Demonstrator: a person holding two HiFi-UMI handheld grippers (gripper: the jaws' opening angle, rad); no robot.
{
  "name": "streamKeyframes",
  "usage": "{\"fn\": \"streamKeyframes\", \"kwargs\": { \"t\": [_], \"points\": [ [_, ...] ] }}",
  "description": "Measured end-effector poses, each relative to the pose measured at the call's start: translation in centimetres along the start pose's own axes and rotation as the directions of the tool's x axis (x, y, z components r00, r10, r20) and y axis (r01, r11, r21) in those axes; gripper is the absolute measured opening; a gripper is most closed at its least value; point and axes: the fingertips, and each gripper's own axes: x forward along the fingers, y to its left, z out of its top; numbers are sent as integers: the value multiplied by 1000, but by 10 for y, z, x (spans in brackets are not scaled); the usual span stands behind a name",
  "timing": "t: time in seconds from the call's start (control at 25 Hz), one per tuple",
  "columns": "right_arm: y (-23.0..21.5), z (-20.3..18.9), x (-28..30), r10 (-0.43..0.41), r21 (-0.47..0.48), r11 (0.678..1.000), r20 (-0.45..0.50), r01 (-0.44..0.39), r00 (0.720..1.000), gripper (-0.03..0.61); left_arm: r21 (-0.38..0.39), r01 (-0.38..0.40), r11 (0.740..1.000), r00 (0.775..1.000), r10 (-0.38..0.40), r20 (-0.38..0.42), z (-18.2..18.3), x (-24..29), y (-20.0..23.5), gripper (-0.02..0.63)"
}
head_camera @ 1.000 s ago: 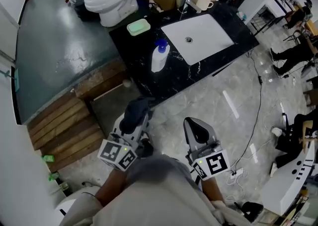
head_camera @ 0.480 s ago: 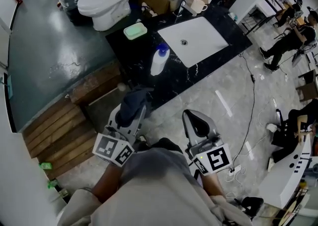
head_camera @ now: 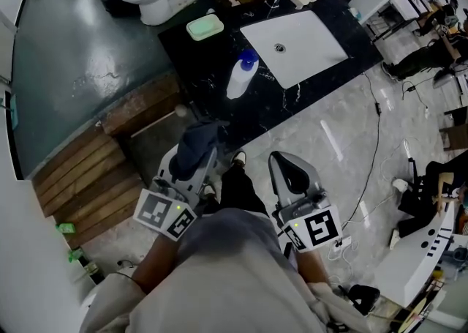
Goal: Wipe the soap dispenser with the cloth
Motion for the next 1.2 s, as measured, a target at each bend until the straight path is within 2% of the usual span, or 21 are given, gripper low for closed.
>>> {"fn": "streamKeyframes", "kwargs": {
  "t": [0.72,1.0,1.2],
  "points": [
    [-77,-15,54,91,39,995,-60,-89,994,2,13,-80,997,994,81,-72,-10,81,26,121],
    [-109,-9,91,187,26,982,-47,-185,981,2,35,-138,990,986,141,-88,-10,118,38,121],
    [-118,10,123,310,3,951,5,-310,951,2,64,-206,977,971,212,-108,-13,135,42,121]
  ]
}}
